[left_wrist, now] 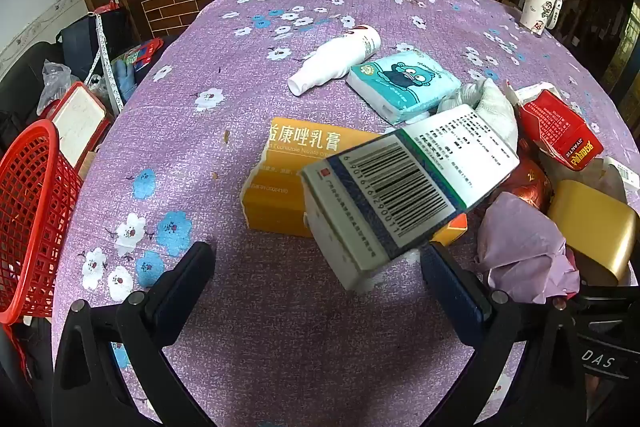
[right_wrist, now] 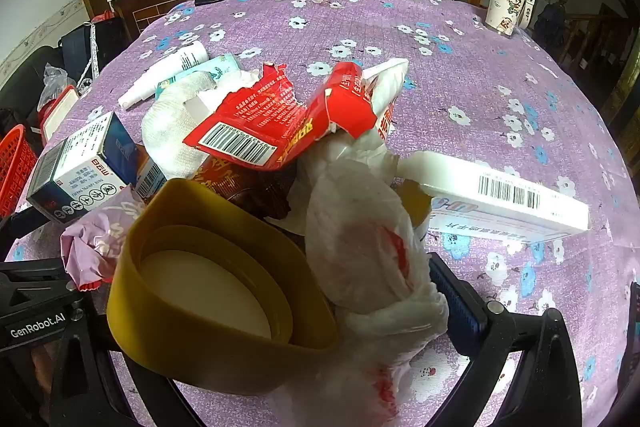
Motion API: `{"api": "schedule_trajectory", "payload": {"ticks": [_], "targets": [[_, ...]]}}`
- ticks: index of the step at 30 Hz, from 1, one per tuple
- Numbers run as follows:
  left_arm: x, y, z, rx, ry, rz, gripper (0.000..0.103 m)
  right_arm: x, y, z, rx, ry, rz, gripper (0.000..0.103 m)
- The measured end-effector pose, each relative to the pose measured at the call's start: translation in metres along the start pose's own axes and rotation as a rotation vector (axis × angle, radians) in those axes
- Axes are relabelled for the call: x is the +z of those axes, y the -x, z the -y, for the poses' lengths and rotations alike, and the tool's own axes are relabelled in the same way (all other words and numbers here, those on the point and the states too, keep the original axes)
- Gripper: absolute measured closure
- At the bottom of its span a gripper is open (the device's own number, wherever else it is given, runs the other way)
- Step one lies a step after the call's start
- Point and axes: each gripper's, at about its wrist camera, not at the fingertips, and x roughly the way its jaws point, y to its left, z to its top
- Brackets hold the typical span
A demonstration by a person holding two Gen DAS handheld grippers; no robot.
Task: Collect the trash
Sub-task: 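Move both tools toward the pile of trash on the table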
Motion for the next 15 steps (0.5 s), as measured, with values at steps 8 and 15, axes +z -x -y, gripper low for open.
{"api": "schedule_trajectory", "payload": {"ticks": [8,15], "targets": [[-0.031,0.056,-0.009,0.024,-0.076,0.113,0.000,-0.020,0.043,0.008,0.030,0.031,0.011,0.000],[-0.056,0.129,-0.019,-0.012,-0.030,0.340,0.000,-0.052,0.125,0.005,0.010,0.042,0.189,0.000]]}}
